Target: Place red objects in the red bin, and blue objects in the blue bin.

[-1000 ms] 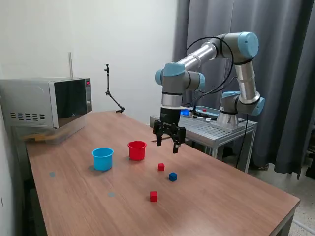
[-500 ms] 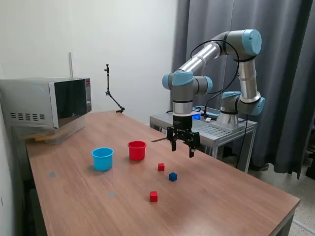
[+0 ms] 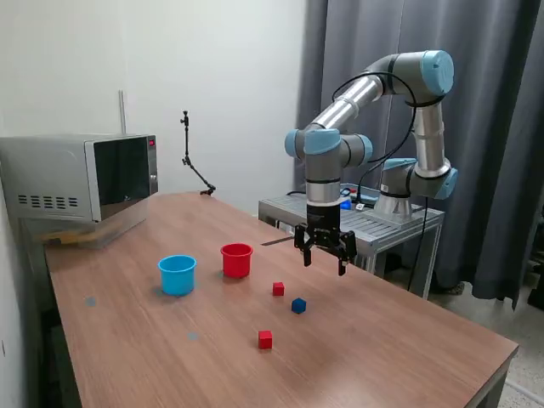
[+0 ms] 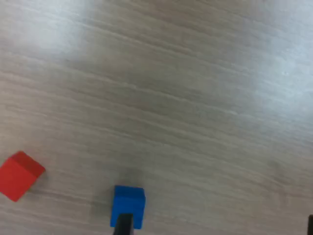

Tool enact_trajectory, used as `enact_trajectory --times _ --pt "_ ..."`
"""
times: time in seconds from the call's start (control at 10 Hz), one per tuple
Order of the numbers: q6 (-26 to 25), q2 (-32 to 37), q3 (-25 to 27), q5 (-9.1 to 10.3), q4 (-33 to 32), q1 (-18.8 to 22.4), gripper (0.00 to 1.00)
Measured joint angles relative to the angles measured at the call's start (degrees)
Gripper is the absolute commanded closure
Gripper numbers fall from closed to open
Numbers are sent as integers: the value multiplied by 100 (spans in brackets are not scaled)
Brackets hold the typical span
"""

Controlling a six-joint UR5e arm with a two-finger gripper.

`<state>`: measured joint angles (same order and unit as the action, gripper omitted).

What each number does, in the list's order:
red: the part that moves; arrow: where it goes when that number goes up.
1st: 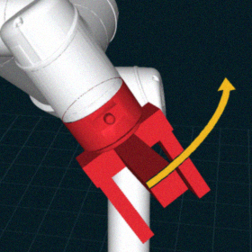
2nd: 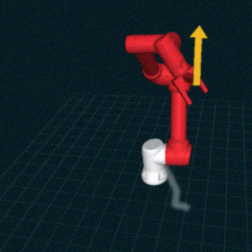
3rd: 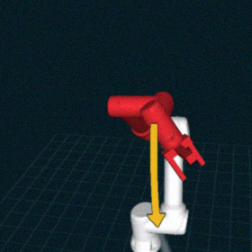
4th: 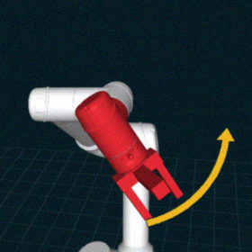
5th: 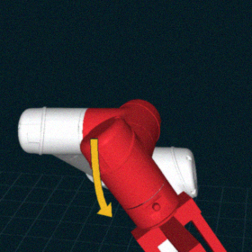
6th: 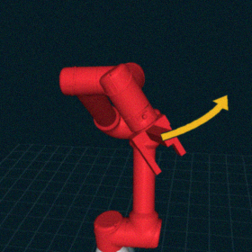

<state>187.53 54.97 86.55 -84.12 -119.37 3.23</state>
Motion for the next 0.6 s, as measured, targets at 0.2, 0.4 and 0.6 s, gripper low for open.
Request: enact_trajectory --times 0.2,0.4,0.6 --pt "23 -6 -11 1 1 1 0" --pt "9 -57 -41 -9 1 -16 0" --pt "-11 -151 -71 -21 1 -53 0"
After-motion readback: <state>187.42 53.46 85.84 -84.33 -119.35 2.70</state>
